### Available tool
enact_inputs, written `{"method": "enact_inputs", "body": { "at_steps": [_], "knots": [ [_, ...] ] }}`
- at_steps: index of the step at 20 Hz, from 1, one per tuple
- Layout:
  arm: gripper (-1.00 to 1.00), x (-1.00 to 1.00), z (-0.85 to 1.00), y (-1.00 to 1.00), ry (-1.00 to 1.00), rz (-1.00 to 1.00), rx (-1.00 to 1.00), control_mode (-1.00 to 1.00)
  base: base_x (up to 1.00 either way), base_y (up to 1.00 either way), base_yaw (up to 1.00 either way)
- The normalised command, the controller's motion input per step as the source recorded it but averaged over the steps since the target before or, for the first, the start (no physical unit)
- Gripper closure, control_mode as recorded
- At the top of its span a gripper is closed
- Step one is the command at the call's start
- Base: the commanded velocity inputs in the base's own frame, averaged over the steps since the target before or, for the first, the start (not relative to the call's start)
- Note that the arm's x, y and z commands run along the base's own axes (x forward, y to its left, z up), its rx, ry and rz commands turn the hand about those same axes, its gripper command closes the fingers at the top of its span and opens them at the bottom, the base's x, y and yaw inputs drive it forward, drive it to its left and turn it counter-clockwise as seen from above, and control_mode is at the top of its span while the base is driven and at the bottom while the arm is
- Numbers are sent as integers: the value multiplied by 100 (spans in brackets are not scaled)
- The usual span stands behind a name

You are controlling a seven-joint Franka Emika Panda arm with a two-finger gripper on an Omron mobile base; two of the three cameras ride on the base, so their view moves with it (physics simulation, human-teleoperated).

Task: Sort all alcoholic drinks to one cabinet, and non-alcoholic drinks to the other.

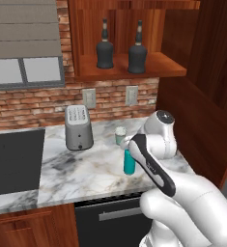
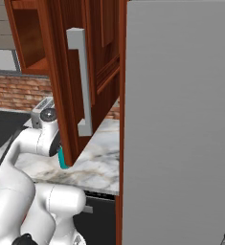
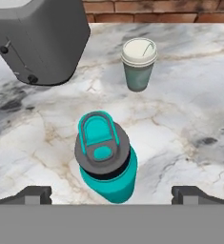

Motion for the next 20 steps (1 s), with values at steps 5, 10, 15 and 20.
{"method": "enact_inputs", "body": {
  "at_steps": [5,10,15,20],
  "knots": [
    [-100,12,-4,0,0,0,0,-100,0,0,0],
    [-100,11,0,0,0,0,0,-100,0,0,0],
    [-100,8,-2,0,0,0,0,-100,0,0,0],
    [-100,14,-8,0,0,0,0,-100,0,0,0]
  ]
}}
